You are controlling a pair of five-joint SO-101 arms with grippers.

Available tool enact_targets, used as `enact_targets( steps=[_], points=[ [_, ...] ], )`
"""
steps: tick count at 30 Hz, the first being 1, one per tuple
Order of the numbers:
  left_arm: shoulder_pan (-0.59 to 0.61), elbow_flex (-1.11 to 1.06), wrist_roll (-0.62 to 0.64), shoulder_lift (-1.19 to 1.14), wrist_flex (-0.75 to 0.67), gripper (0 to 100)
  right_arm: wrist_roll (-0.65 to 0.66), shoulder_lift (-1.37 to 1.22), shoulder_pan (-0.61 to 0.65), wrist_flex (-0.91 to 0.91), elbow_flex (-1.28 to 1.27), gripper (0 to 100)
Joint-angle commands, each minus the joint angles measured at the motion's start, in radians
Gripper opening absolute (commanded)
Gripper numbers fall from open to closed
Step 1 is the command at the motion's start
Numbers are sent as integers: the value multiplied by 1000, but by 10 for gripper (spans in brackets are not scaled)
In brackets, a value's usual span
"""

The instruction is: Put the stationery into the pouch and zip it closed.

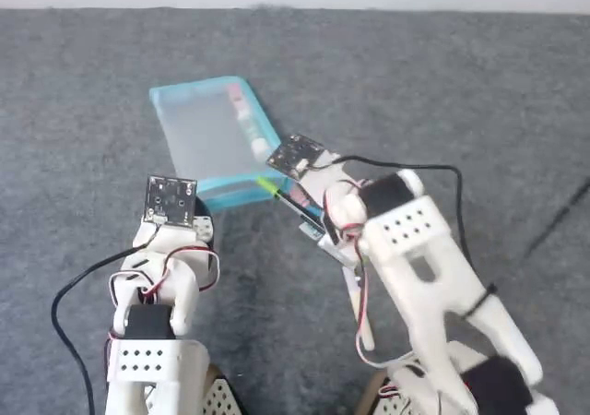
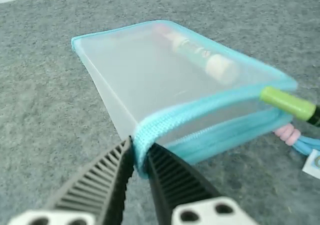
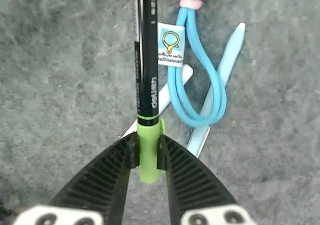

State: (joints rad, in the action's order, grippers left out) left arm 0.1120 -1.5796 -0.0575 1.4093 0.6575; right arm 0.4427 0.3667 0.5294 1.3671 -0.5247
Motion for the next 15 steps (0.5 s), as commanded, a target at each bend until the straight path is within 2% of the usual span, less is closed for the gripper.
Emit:
enact_targets(
  steps=[1, 6, 15],
  points=[
    [-15, 19, -11, 15, -28, 13, -12, -27, 13, -64, 74, 7],
    [-15, 19, -11, 15, -31, 13, -12, -54, 36, -65, 87, 7],
    [-15, 19, -11, 15, -32, 13, -3, 148, 173, -48, -49, 7]
  ],
)
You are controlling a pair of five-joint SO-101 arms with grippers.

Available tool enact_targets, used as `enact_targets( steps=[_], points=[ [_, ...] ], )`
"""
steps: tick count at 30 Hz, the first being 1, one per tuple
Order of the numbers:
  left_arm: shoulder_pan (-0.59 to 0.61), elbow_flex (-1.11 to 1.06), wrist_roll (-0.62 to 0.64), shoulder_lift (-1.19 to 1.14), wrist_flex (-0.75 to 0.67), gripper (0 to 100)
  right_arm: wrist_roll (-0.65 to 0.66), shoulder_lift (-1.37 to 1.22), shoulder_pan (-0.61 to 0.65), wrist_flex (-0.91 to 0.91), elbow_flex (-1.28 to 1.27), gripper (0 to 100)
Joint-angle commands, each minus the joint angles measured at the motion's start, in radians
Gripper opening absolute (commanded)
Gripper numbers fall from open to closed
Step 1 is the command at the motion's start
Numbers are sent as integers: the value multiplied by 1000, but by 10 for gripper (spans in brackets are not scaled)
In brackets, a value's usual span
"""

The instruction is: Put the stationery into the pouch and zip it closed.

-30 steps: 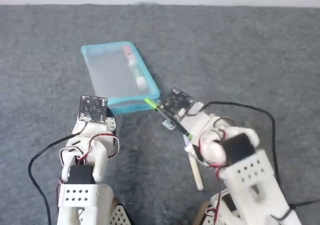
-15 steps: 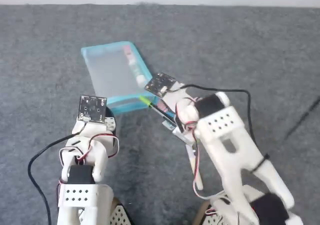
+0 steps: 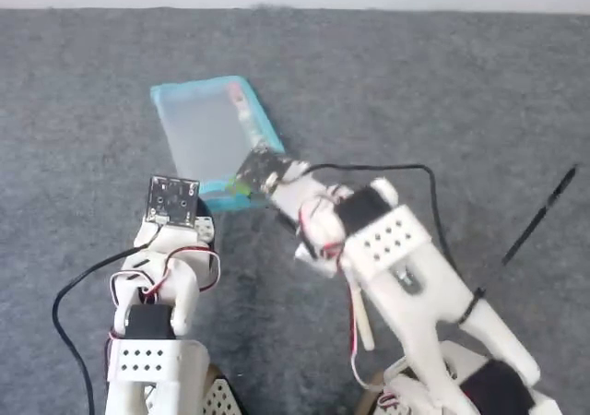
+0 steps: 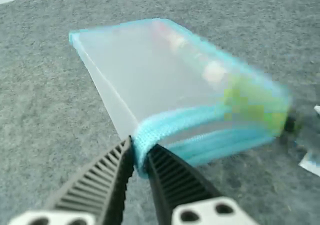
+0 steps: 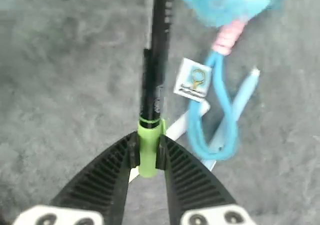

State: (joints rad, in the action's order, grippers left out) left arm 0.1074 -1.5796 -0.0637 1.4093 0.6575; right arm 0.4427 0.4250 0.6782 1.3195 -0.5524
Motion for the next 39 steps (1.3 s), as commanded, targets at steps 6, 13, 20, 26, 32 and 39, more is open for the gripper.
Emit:
enact_targets(
  steps=[6, 13, 20, 26, 32, 39],
  points=[
    [-11, 19, -5, 15, -32, 13, -5, 120, 13, 5, -61, 7],
    [-11, 19, -5, 15, -31, 13, -9, 120, -5, 5, -48, 7],
    [-12, 19, -5, 15, -31, 13, 66, 113, -27, -16, -68, 12],
    [-9, 19, -5, 15, -32, 13, 95, -22, 124, -163, -133, 121],
    [-9, 19, -5, 15, -31, 13, 89, -243, 145, -277, -130, 134],
    [-11, 19, -5, 15, -31, 13, 14, -360, 133, -320, -123, 134]
  ],
)
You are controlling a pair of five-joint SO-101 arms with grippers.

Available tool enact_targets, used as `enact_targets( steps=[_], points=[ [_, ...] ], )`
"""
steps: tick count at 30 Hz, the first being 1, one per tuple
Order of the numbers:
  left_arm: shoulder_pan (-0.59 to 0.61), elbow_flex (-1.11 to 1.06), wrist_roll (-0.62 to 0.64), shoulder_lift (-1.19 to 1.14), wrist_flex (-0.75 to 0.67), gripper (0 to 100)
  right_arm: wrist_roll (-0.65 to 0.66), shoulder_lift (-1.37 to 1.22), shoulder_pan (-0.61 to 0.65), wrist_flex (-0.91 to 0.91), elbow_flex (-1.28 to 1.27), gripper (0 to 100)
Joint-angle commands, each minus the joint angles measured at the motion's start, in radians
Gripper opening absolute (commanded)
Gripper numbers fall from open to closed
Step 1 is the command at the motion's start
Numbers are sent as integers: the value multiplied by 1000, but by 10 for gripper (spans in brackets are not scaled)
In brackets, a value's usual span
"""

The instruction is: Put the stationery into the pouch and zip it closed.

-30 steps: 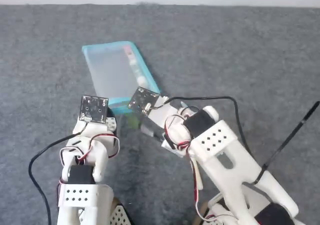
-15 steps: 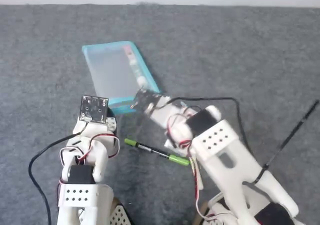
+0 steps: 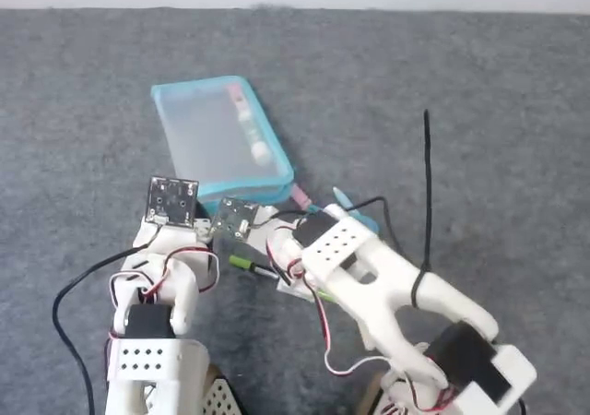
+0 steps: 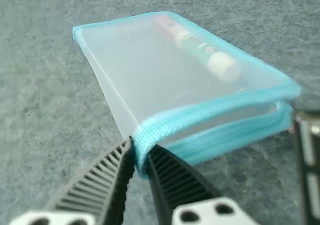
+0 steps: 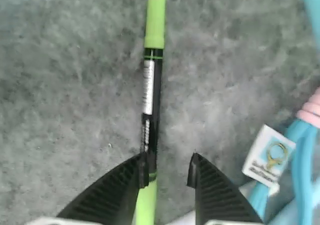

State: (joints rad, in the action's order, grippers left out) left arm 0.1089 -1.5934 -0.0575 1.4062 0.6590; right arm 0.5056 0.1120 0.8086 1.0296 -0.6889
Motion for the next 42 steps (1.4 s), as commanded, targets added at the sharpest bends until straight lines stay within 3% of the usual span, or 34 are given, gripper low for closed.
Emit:
enact_targets(
  steps=[1, 14, 19, 24, 32, 42],
  points=[
    [-12, 33, -11, 18, -32, 13, -63, -50, -5, -44, 15, 134],
    [-5, 36, -28, 18, -34, 13, -107, -21, -51, 39, 28, 132],
    [-3, 39, 14, 18, -34, 13, -167, 96, -82, 134, 26, 125],
    [35, 51, 18, 20, -34, 13, -172, 268, -139, 153, -43, 56],
    [34, 51, 15, 20, -34, 13, -124, 355, 4, 140, -169, 56],
    [34, 50, 14, 20, -34, 13, -117, 292, 8, 90, -170, 101]
  ],
)
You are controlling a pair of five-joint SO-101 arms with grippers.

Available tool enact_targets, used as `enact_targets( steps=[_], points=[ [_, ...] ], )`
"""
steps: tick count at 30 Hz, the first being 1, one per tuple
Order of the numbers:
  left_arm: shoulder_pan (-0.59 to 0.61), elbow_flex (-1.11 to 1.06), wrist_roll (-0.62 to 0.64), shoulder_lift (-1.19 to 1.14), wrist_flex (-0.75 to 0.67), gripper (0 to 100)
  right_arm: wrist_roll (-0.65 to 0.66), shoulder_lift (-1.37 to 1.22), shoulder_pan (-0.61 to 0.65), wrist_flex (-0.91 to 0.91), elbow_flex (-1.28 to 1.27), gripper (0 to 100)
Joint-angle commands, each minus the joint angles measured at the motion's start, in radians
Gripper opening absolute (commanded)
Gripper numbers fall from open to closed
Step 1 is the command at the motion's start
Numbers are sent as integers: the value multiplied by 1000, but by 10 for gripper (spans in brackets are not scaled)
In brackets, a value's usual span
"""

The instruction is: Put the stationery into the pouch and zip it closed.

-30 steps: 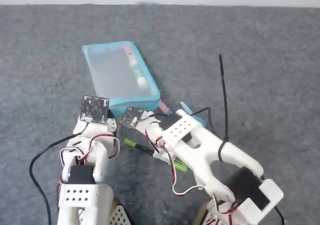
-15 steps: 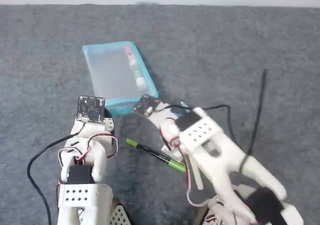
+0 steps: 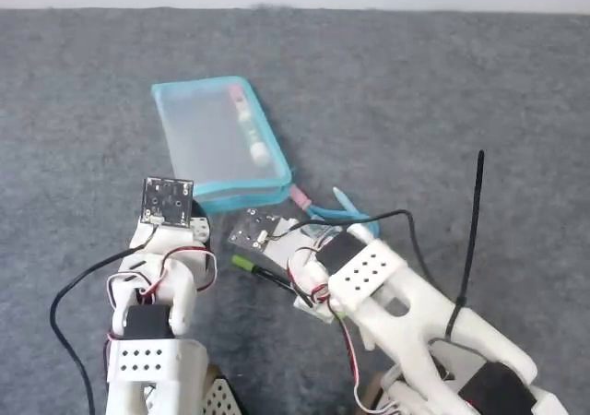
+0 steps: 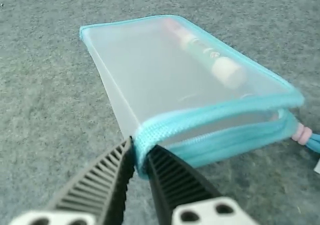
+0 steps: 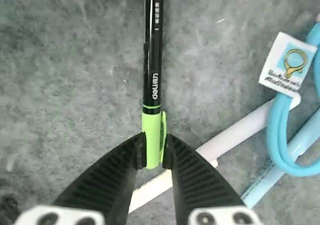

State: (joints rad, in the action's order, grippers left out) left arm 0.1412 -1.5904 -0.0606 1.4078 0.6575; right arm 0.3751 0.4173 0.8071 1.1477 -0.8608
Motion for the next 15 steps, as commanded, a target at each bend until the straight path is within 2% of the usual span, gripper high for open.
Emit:
enact_targets(
  steps=[1, 15],
  points=[
    [0, 47, 17, 18, -32, 13, 14, -16, 10, -30, 2, 117],
    [0, 47, 15, 17, -31, 13, 49, -24, 12, -71, -31, 137]
  ],
)
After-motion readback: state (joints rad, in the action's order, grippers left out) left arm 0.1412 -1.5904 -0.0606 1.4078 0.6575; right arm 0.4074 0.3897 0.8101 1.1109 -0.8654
